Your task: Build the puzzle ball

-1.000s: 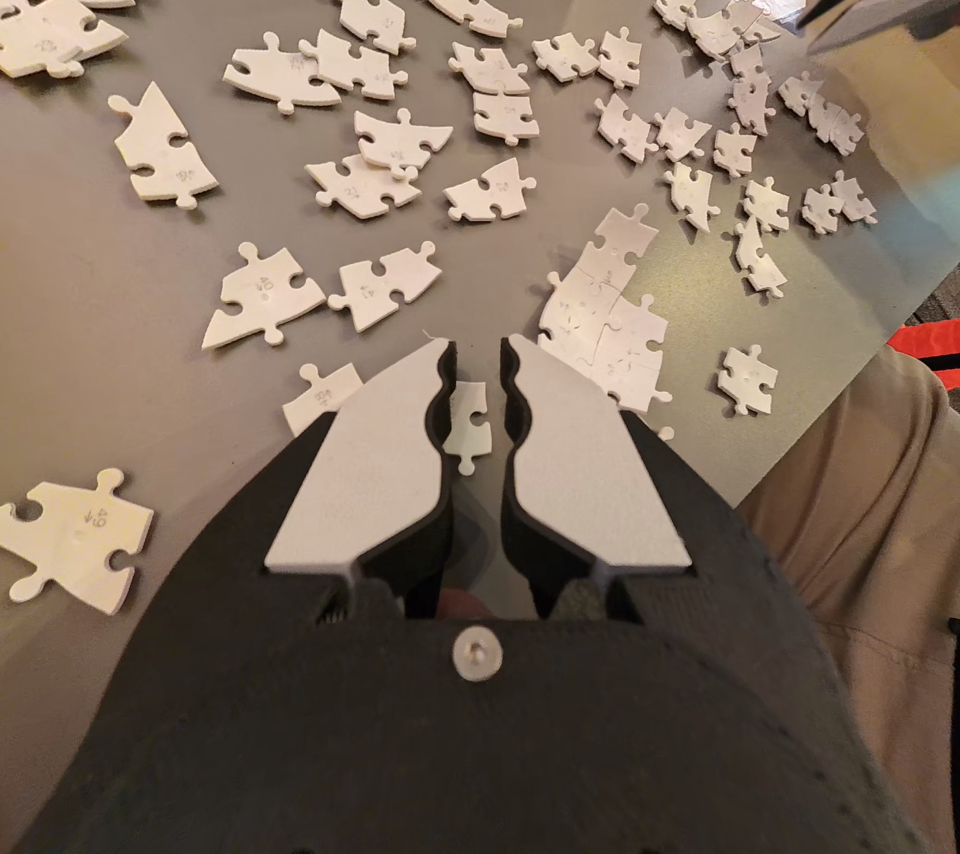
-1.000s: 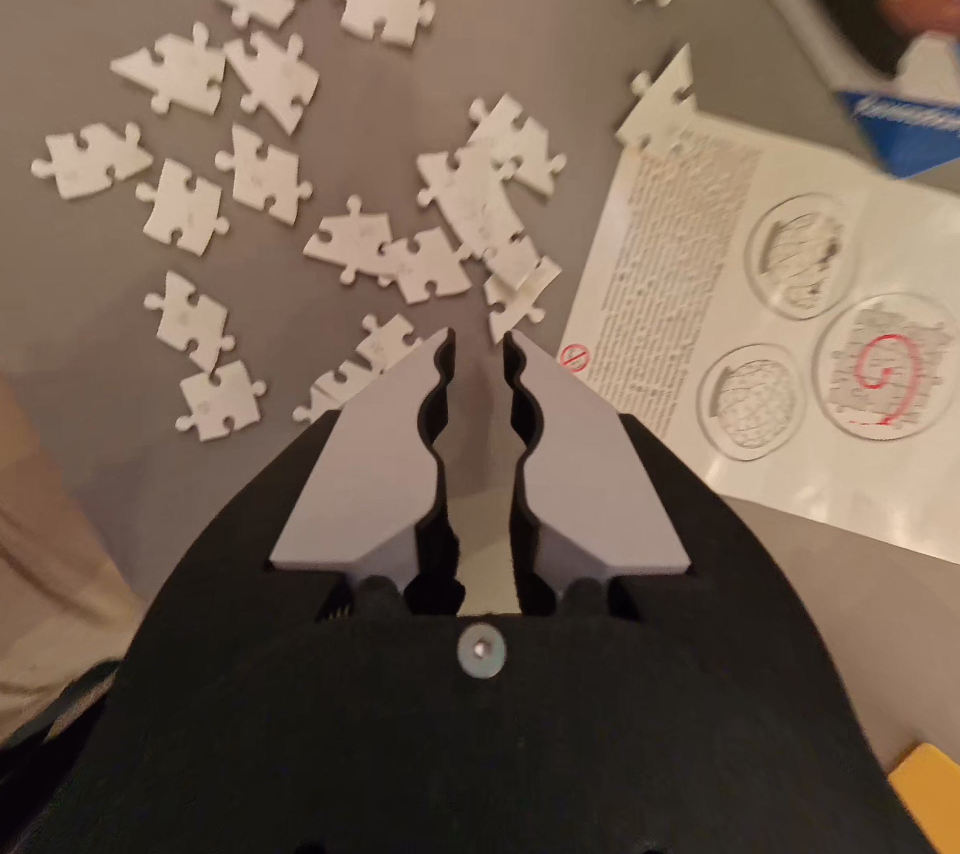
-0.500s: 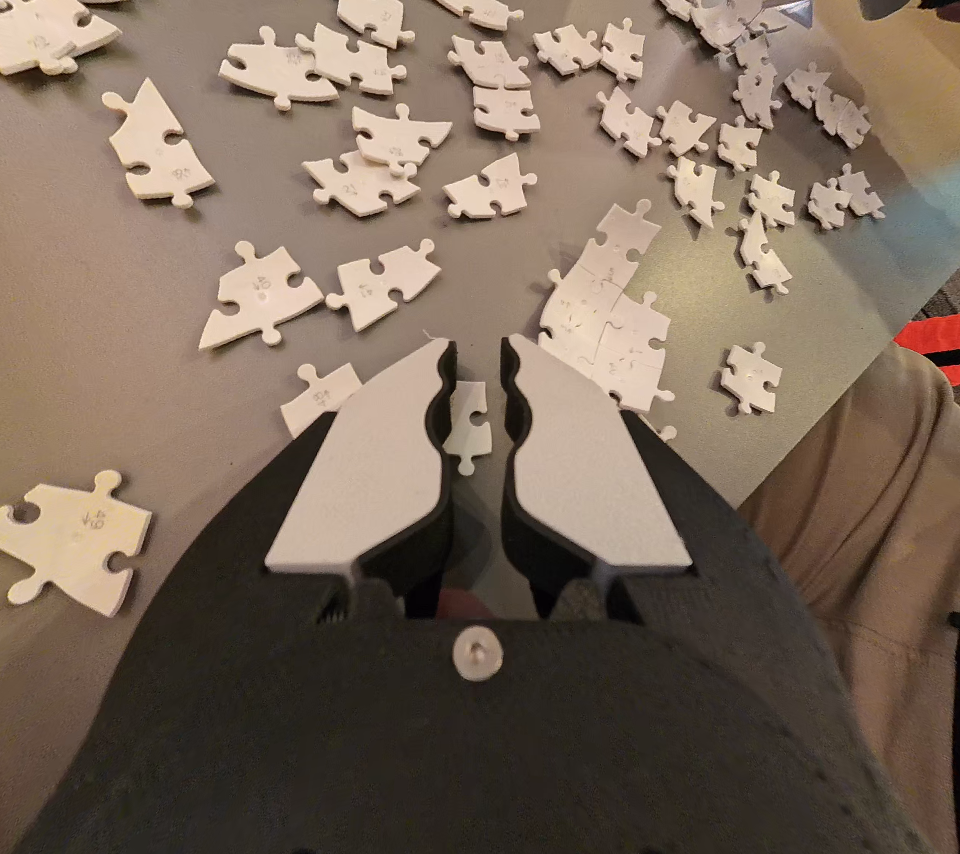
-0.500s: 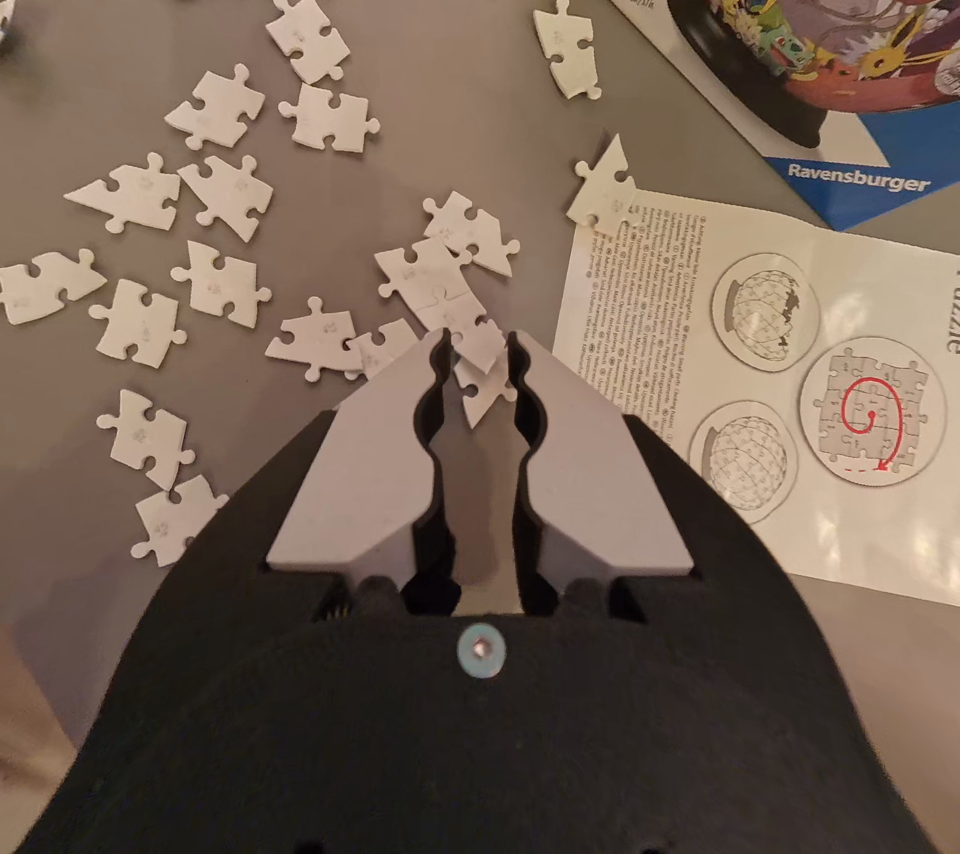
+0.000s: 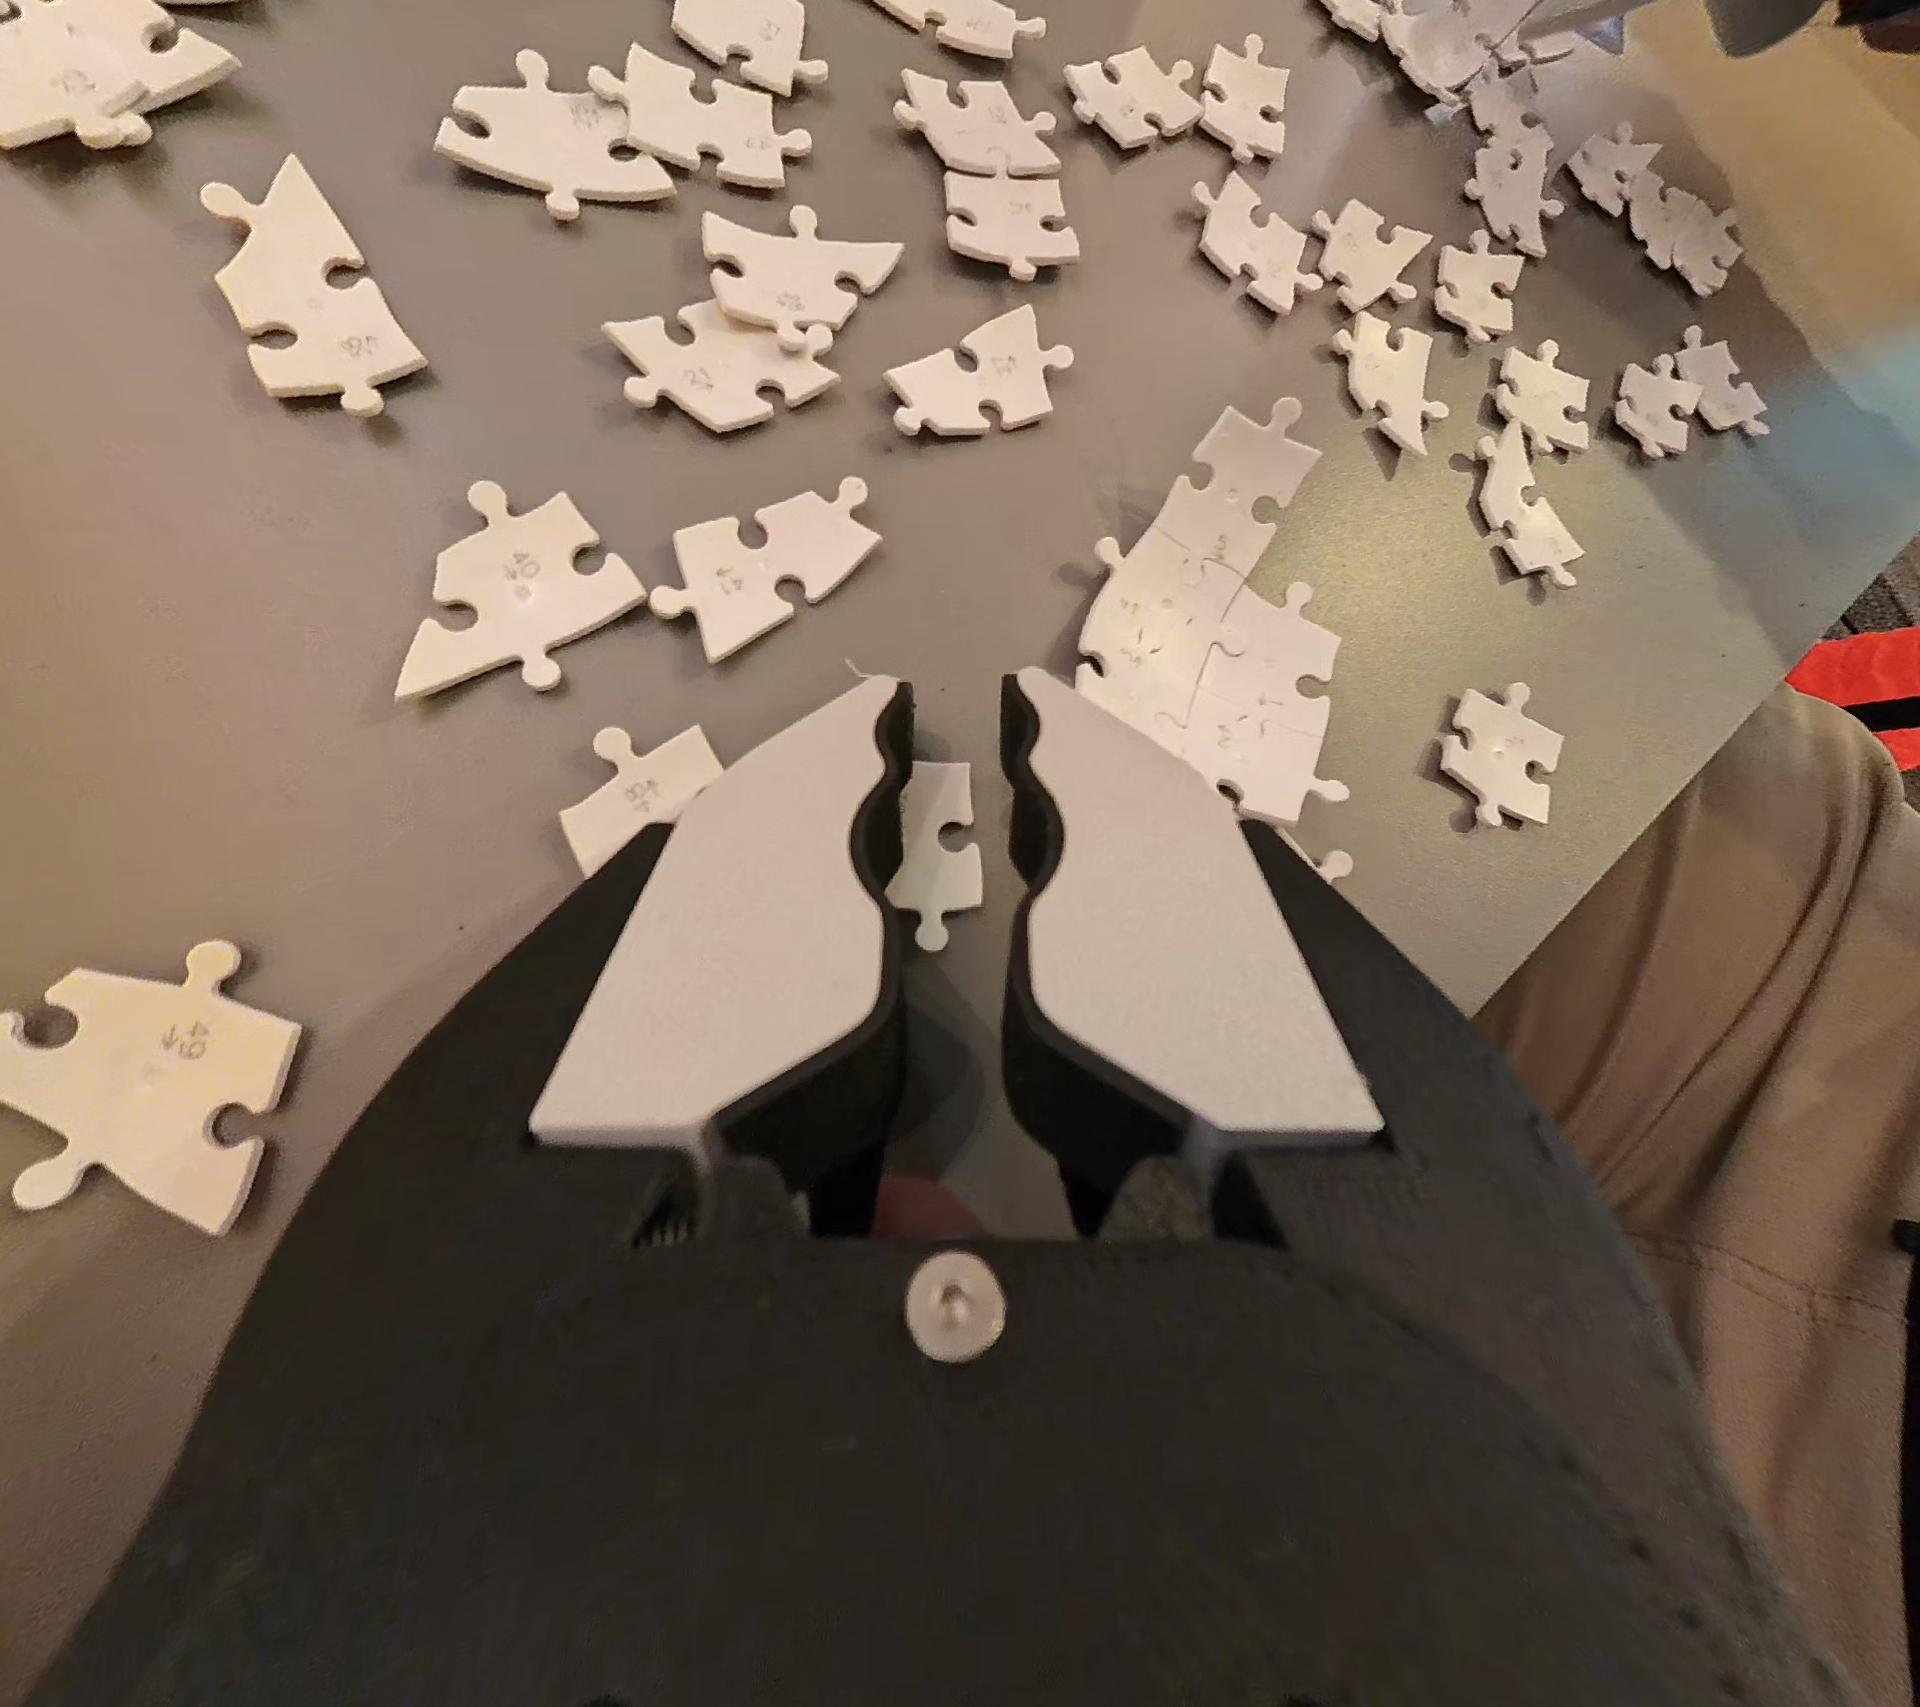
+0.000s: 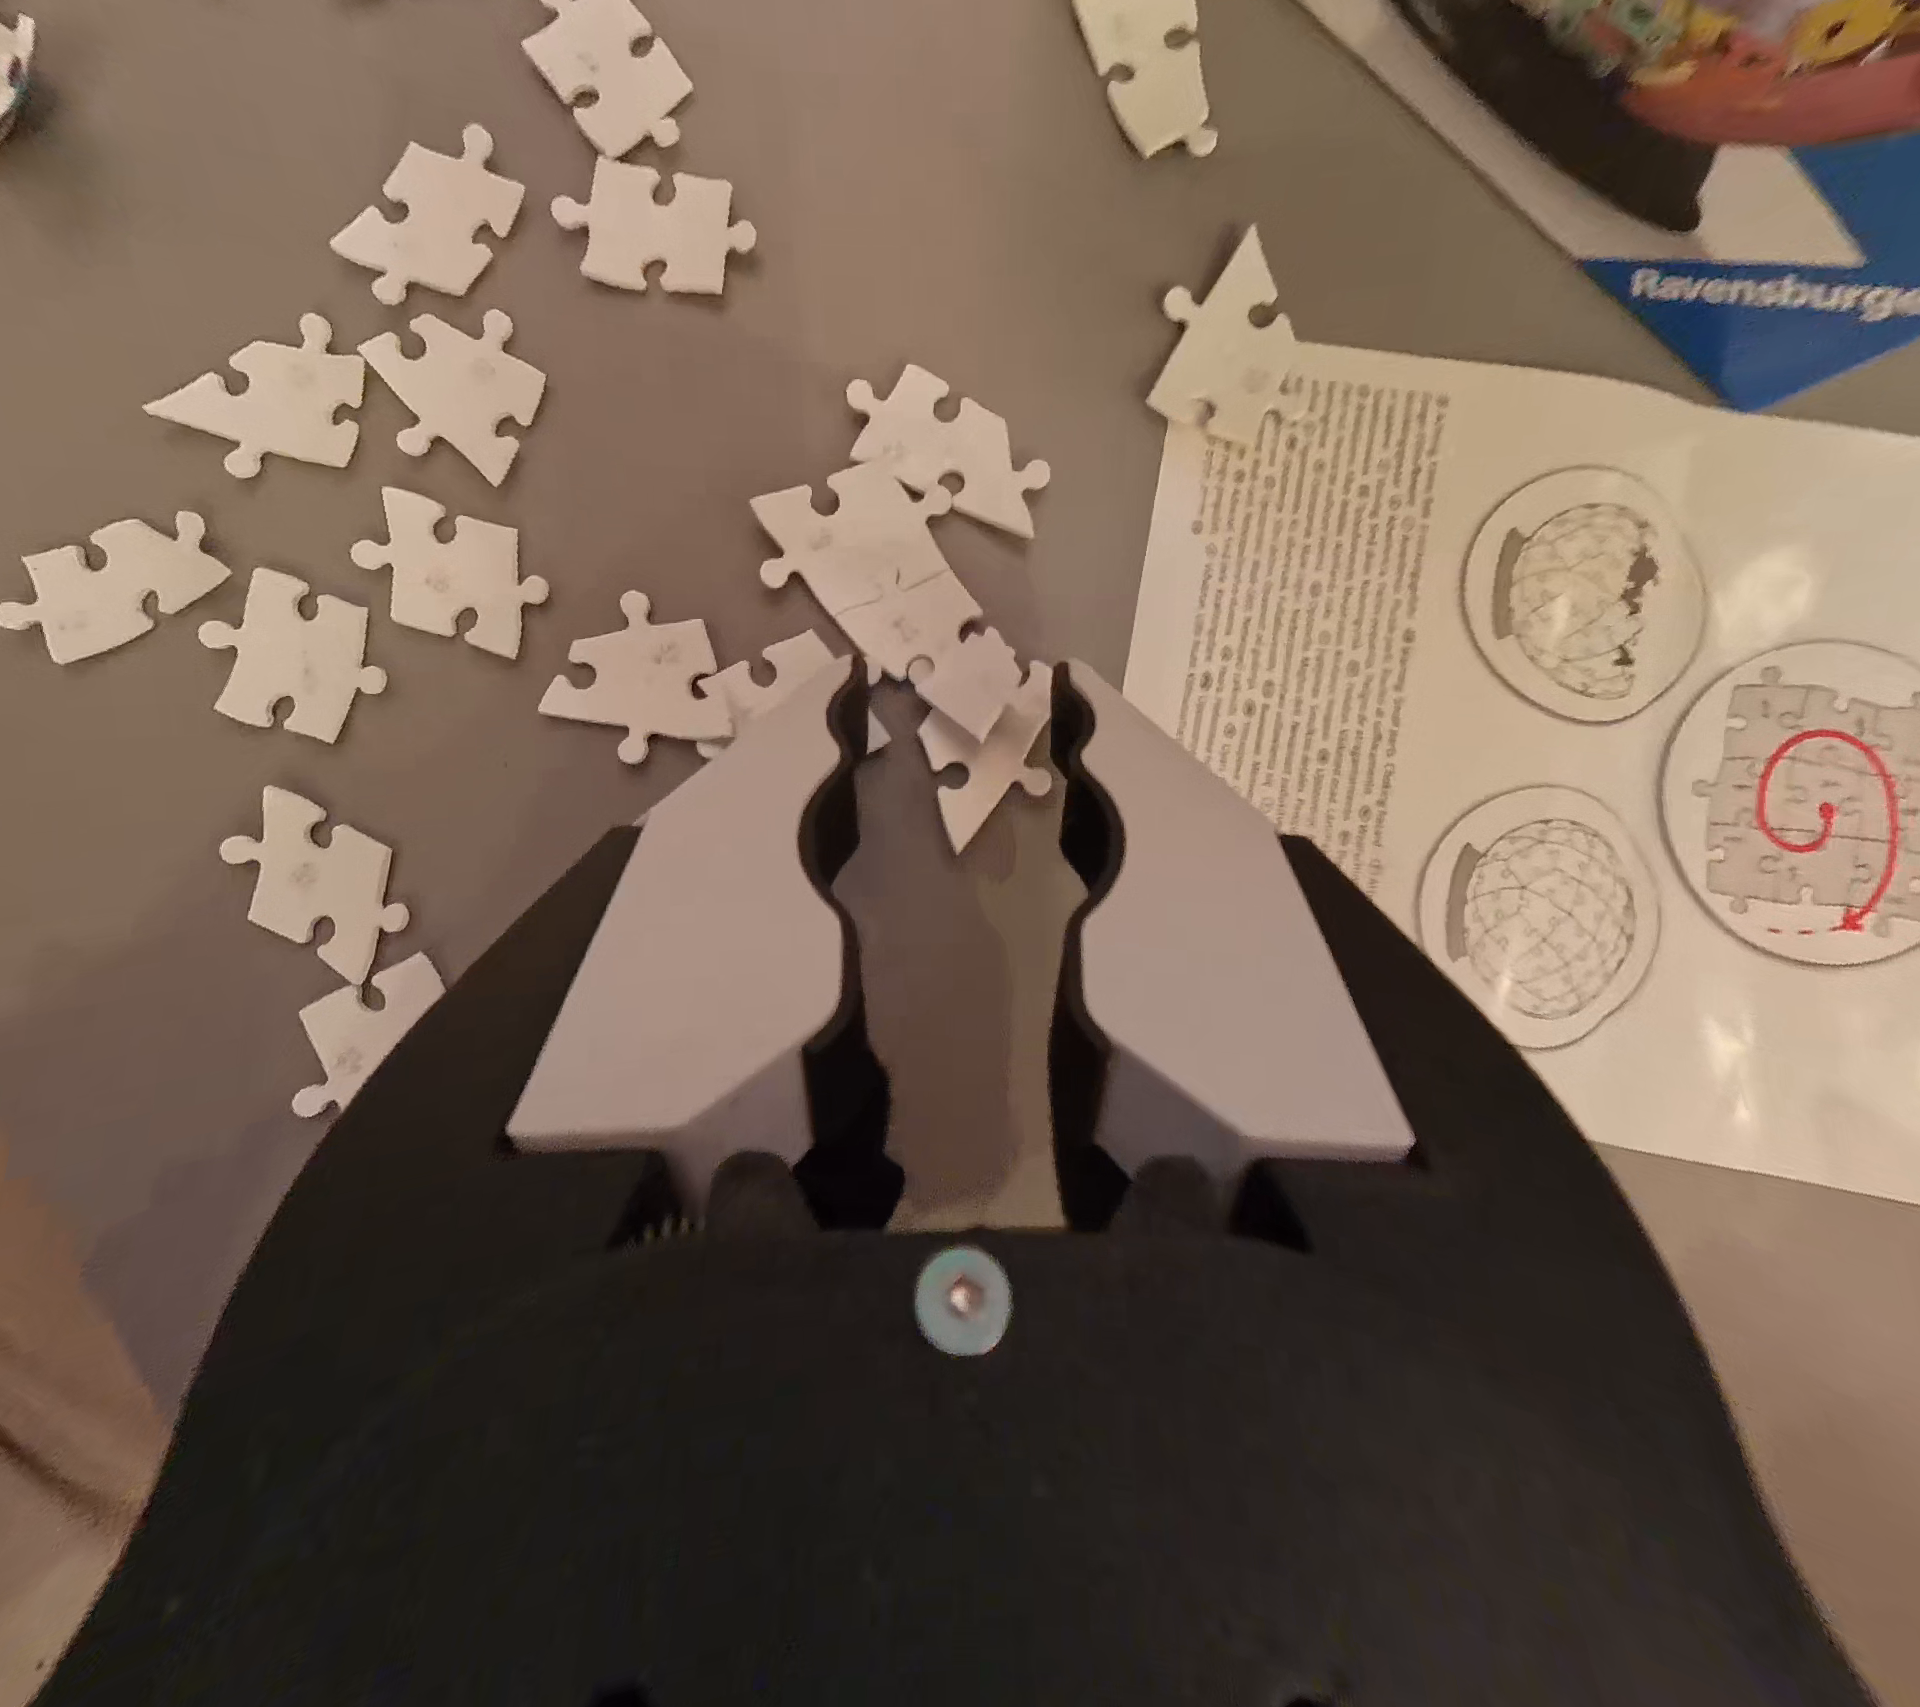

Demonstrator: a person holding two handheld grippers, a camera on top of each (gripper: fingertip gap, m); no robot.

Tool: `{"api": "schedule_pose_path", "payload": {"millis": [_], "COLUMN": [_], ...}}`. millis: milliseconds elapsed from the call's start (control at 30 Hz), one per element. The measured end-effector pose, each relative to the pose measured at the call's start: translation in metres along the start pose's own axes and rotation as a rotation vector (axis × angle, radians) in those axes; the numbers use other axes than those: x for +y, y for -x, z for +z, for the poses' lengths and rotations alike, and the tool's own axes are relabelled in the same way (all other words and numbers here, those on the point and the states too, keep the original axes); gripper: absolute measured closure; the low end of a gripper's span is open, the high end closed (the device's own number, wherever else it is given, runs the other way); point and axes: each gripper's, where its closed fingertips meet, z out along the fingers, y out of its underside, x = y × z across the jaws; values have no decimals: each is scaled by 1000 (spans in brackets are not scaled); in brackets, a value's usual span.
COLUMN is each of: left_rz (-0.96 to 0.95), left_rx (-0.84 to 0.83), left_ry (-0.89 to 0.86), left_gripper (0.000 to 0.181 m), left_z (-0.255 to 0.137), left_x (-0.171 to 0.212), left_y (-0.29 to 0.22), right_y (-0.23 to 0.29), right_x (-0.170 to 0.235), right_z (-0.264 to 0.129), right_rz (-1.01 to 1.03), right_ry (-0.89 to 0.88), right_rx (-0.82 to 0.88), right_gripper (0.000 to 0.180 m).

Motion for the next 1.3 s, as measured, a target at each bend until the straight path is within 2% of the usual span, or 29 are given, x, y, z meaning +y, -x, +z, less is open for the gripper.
{"api": "schedule_pose_path", "payload": {"millis": [67, 167, 367, 633, 867, 1100, 1300], "left_rz": [0, 1, 1, -1, 1, 0, -1], "left_rx": [0, -1, -1, 2, 0, 2, 0], "left_ry": [1, 1, 1, 0, 3, 6, 9], "left_gripper": [165, 165, 165, 165, 165, 165, 165], "left_z": [0, 0, 0, 0, 0, 1, 1], "left_x": [0, 0, 0, 0, 1, 1, 1], "left_y": [0, 0, 0, 0, 0, 0, 0], "right_y": [4, 14, 35, -3, 2, 16, 45], "right_x": [6, 6, 4, 14, 21, -2, -21], "right_z": [4, 5, 1, -14, -6, -10, 10], "right_rz": [7, -18, -103, -3, -31, -64, -136], "right_ry": [30, 35, 18, 10, 60, -3, 0], "right_rx": [-23, -64, -162, -51, -54, -71, -96], "right_gripper": [143, 150, 151, 147, 148, 150, 149]}}
